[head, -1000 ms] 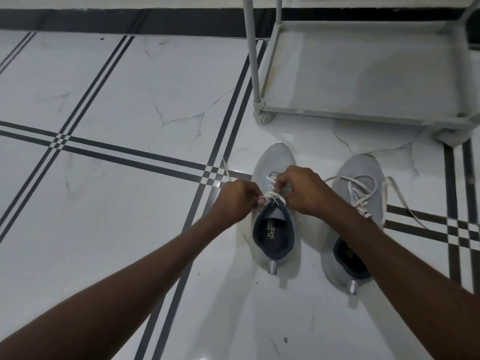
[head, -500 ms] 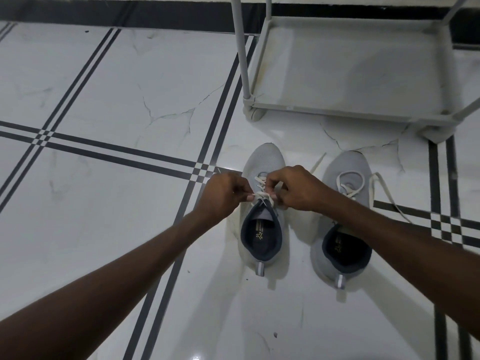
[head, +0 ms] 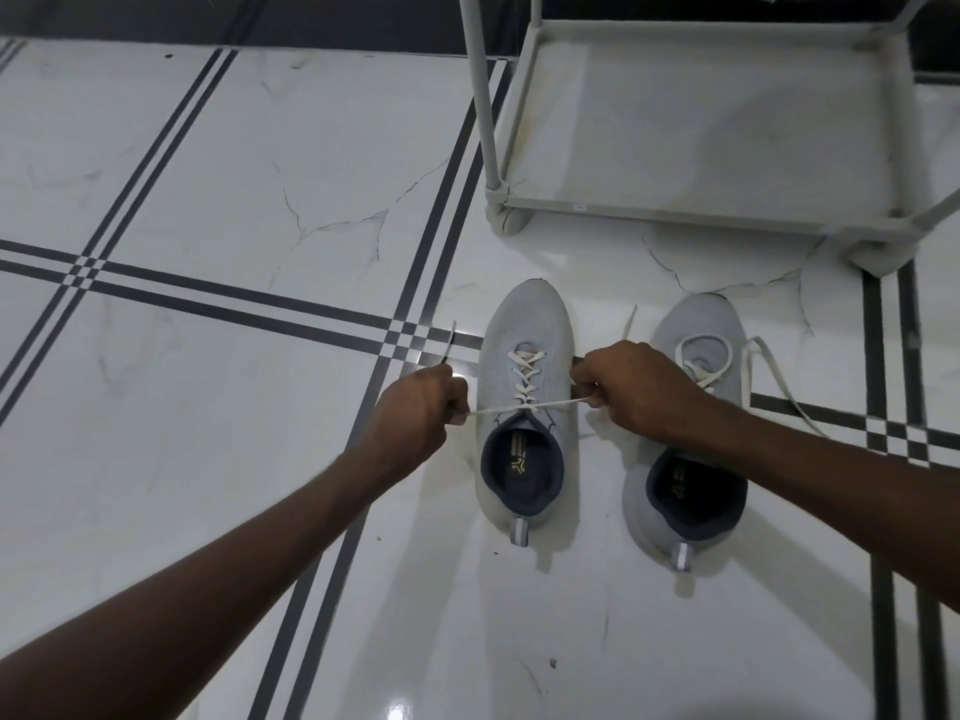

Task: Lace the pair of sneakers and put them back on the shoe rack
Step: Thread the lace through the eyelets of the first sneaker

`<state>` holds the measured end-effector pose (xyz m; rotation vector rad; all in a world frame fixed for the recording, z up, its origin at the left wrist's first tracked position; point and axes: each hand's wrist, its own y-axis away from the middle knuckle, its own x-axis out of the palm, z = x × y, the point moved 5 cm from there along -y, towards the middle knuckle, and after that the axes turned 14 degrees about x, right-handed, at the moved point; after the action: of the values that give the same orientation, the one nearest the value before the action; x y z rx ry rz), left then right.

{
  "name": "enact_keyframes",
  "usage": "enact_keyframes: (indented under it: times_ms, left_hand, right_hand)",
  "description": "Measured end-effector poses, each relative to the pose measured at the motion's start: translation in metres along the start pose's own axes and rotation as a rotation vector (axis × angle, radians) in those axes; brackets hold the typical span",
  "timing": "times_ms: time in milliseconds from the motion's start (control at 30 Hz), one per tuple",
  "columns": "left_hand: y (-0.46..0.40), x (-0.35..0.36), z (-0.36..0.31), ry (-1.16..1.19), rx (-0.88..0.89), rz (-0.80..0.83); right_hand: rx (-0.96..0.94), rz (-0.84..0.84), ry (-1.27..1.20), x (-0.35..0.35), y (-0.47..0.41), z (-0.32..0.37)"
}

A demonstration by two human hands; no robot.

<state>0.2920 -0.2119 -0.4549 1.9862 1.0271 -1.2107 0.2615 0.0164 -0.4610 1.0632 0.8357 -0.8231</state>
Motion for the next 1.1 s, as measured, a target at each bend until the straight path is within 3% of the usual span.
enact_keyframes:
  times_ms: [300,433,533,633,700,833,933,1100]
  left_hand:
    - [0.01,0.005,0.018,0.093,-0.089,0.01]
    - [0.012,-0.012,0.035,0.406,-0.239,0.118]
    - [0.016,-0.025,0.036,0.727,-0.311,0.187]
    - [0.01,-0.036,0.025,1.062,-0.314,0.096]
    - [0.002,-0.038,0.019,1.236,-0.334,-0.008]
    - [-0.012,-0.027,0.003,1.452,-0.31,-0.016]
    - [-0.021,-0.017,-0.003,1.425,-0.384,-0.086]
    - [-0.031,-0.004,0.002,1.273,-0.478,-0.207]
  right_hand:
    - [0.108,0.057,-0.143,0.0,0.001,-0.005]
    - [0.12,0.229,-0.405,-0.015,0.001,-0.004]
    - [0.082,0.464,-0.575,-0.025,0.002,0.001]
    - [0.01,0.621,-0.784,-0.035,0.001,0.013]
    - [0.001,0.591,-0.905,-0.038,-0.001,0.02]
    - [0.107,0.557,-1.202,-0.022,-0.005,0.033]
    - [0.219,0.4,-1.324,-0.009,-0.008,0.038]
    - [0.301,0.135,-1.266,-0.001,-0.003,0.049]
